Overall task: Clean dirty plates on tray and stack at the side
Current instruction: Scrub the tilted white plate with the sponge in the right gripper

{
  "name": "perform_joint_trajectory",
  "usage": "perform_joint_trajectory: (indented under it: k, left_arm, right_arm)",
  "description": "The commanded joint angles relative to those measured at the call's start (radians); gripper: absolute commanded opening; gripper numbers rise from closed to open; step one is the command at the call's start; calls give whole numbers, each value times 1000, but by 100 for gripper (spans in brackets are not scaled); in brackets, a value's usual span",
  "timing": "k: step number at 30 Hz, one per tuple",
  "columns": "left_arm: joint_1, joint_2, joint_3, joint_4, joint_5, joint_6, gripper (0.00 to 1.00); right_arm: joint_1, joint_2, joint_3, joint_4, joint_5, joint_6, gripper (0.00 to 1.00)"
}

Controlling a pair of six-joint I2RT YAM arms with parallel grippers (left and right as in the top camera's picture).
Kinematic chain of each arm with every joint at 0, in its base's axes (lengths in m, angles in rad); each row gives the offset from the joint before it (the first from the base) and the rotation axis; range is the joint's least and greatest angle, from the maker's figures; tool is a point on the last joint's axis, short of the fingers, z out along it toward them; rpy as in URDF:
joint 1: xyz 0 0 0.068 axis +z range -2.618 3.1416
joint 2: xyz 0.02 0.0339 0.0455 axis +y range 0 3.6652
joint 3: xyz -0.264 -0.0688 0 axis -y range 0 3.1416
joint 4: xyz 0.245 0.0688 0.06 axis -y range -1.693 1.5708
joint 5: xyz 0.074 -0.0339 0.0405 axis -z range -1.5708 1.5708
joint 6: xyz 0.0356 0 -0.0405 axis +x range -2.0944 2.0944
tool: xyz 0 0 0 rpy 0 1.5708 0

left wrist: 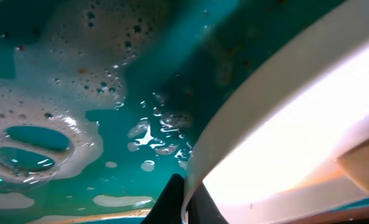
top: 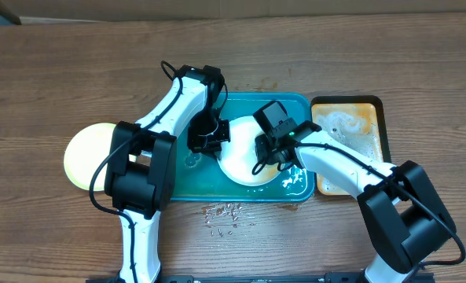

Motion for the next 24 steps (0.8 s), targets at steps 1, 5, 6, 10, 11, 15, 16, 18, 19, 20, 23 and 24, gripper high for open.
perform_joint_trajectory:
  k: [1, 5, 6, 10, 11, 15, 16, 18, 19, 20, 23, 24]
  left_arm:
    - [-3, 9, 2, -5, -27, -5, 4]
    - [-3, 9, 2, 0, -27, -5, 4]
    - [-3, 9, 2, -1, -27, -5, 4]
    - [-3, 9, 2, 0, -27, -5, 4]
    - [-3, 9, 2, 0, -27, -5, 4]
    - [-3, 9, 2, -1, -27, -5, 4]
    - [-3, 9, 2, -1, -27, -6, 4]
    - [-3, 9, 2, -1, -27, -6, 4]
    - [-3, 9, 2, -2, -27, -6, 4]
    - [-3, 9, 2, -2, -27, -6, 4]
    - [-3, 9, 2, -2, -27, -6, 4]
    - [-3, 9, 2, -2, -27, -6, 4]
  right_arm:
    - [-4, -75, 65, 11, 5, -77, 4]
    - [-4, -89, 69, 39, -5, -251, 8]
    - [-4, -85, 69, 38, -5, -284, 9]
    - [-4, -61, 66, 39, -5, -307, 9]
    - [-4, -53, 61, 46, -6, -306, 9]
    - [-4, -18, 40, 79, -25, -306, 17]
    - [-4, -10, 40, 86, -28, -306, 18]
    - [-4, 7, 40, 107, -28, -306, 20]
    - [-4, 18, 40, 121, -28, -306, 21]
    - [-4, 21, 40, 128, -28, -306, 21]
    - [-10, 37, 40, 145, -26, -306, 21]
    - [-13, 48, 40, 155, -26, -306, 21]
